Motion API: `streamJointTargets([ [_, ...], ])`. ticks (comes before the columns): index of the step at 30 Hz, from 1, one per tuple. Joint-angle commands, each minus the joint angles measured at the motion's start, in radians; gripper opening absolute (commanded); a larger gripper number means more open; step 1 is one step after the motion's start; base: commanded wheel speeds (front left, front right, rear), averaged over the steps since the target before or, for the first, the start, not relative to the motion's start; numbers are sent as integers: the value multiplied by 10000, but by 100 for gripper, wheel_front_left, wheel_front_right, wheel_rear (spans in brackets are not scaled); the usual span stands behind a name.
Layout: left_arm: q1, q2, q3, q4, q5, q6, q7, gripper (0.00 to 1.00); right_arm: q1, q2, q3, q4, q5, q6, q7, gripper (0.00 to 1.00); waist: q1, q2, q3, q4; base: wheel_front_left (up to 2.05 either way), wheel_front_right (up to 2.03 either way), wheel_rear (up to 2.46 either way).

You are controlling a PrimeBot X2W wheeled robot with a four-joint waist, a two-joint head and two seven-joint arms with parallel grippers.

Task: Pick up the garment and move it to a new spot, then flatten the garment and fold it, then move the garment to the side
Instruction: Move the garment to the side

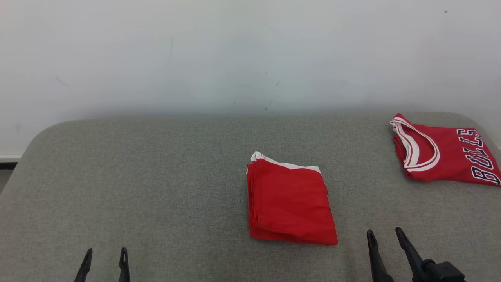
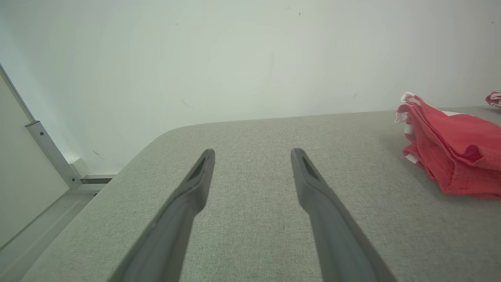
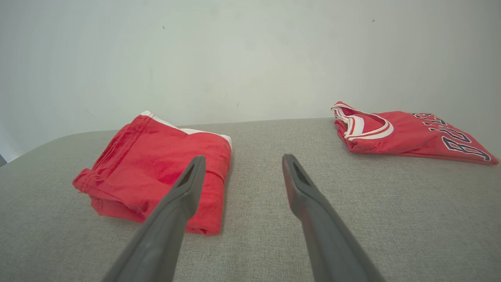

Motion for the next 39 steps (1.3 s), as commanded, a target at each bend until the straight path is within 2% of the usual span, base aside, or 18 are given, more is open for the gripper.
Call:
streamJointTargets([
  [1, 160, 49, -16, -49, 32, 55, -28, 100, -64, -30, 18, 40, -11, -30, 2, 100, 1, -1, 8, -7, 0, 0, 0],
  [22, 272, 51, -139, -131, -166, 244, -28, 100, -90, -113, -21, 105, 67, -30, 2, 100, 1, -1, 53, -58, 0, 0, 0],
  [29, 132, -74, -150, -204, -362, 338, -28, 100, -726, -292, 291, 210, 186, -30, 2, 100, 1, -1, 144, 23, 0, 0, 0],
  [33, -35, -103, -282, -195, -326, 352, -28, 100, -1651, -486, 569, 704, 296, -30, 3, 100, 1, -1, 293, 189, 0, 0, 0],
  [39, -207, -125, -511, -108, -279, 321, -28, 100, -3428, -735, 1014, 2415, 506, -30, 339, 100, 1, -1, 539, 546, 0, 0, 0],
])
